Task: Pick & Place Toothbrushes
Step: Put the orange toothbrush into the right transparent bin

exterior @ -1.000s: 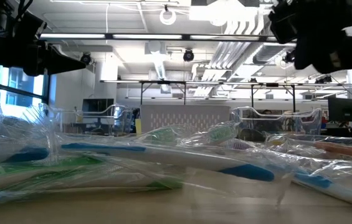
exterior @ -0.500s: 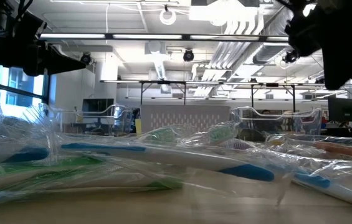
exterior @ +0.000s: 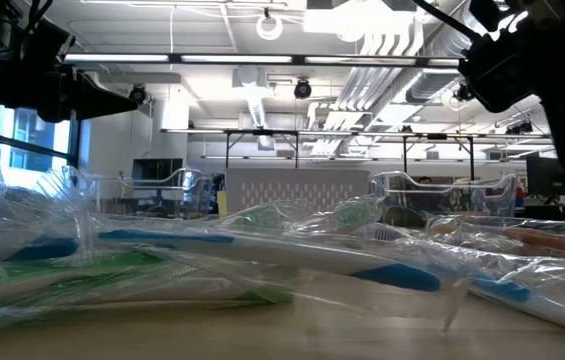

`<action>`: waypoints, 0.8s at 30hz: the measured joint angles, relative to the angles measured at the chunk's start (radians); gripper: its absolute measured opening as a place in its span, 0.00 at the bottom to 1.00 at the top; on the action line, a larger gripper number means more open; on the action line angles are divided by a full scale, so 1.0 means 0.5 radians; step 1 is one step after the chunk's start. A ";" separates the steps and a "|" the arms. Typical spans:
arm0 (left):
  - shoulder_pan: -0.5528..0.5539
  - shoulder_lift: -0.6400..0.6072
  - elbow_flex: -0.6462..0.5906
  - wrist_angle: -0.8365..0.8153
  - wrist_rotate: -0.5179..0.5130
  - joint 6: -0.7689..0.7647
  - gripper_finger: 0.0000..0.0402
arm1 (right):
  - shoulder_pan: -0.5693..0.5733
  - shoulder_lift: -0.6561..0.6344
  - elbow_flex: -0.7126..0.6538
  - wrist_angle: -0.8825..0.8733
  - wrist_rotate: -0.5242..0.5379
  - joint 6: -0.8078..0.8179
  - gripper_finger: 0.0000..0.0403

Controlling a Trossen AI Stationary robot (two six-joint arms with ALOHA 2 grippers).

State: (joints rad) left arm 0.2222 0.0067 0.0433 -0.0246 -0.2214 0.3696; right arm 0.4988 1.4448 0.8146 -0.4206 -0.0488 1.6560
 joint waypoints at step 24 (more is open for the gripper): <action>0.000 0.001 0.000 -0.001 0.000 0.000 0.00 | 0.041 -0.001 0.000 -0.214 -0.215 -0.021 0.01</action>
State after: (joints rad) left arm 0.2222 0.0071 0.0433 -0.0250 -0.2214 0.3696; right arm 0.5194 1.4446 0.8146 -0.5274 -0.1565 1.6455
